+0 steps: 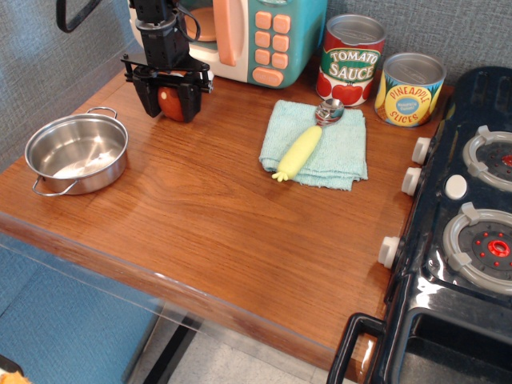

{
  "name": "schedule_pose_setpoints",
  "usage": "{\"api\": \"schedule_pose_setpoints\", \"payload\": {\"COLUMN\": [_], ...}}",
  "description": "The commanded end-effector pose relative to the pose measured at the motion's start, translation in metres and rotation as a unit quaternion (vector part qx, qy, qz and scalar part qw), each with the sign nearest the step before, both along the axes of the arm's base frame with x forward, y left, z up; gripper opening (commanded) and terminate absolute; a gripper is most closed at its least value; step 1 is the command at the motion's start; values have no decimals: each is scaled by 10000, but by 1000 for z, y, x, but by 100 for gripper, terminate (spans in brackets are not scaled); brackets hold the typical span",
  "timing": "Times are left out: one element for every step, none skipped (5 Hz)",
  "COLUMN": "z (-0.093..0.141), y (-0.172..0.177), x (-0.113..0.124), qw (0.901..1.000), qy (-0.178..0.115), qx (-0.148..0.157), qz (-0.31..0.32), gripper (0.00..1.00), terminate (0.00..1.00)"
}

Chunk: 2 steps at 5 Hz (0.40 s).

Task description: Move mushroom to pot, standing up, with head leaning left.

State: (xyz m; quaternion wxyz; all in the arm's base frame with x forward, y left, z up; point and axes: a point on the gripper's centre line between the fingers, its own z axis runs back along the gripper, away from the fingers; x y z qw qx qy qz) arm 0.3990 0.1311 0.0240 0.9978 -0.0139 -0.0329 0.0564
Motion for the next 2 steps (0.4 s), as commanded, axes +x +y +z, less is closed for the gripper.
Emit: {"api": "schedule_pose_setpoints", "payload": {"z": [95, 99], "y": [8, 15], "x": [-33, -81], "qw": [9954, 9965], "qy": [-928, -685], "qx": [146, 250], "qz": [187, 400], "gripper": [0, 0], "terminate": [0, 0]}}
